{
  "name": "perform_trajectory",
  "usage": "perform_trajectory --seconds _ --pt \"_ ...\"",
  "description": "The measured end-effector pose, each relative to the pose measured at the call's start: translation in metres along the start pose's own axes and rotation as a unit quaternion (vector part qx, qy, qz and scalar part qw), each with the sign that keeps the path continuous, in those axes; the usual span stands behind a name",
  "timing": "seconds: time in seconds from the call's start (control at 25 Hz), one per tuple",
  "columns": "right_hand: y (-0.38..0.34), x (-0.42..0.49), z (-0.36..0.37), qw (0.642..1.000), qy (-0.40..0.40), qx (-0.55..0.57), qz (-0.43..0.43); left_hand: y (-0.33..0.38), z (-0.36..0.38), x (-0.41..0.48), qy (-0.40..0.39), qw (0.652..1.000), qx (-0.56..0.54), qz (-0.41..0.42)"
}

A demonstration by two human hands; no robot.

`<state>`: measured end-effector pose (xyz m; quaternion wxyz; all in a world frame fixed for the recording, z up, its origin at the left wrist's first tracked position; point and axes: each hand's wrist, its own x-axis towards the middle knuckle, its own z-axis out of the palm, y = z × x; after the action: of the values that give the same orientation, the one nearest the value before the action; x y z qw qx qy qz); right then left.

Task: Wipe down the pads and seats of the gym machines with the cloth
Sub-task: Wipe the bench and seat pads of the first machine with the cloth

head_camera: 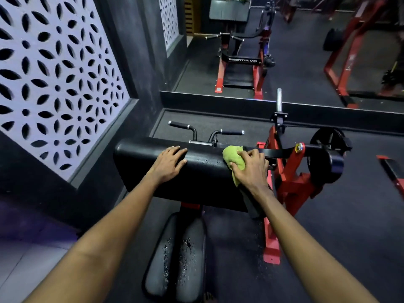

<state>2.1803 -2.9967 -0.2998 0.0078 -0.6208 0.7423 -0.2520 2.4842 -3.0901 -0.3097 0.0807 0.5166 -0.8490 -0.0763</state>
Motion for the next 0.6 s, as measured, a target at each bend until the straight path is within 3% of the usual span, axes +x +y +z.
perform_trajectory --seconds 0.16,0.28,0.44,0.52,0.6 --pt "-0.018 -0.016 0.034 0.994 0.055 0.042 0.083 -0.048 -0.005 0.010 -0.001 0.998 0.042 0.045" --pt "-0.059 -0.019 0.054 0.986 0.087 -0.008 0.141 -0.077 -0.006 0.013 -0.003 0.997 0.043 0.060" --pt "-0.110 -0.018 0.078 0.989 0.063 -0.086 0.101 -0.079 0.005 0.012 0.041 0.995 0.046 0.079" --pt "-0.100 -0.016 0.078 0.992 0.052 -0.104 0.050 -0.082 0.007 0.012 0.059 0.993 0.043 0.095" --pt "-0.075 -0.012 0.068 0.990 0.069 -0.093 0.079 -0.086 0.007 0.014 0.060 0.992 0.044 0.103"
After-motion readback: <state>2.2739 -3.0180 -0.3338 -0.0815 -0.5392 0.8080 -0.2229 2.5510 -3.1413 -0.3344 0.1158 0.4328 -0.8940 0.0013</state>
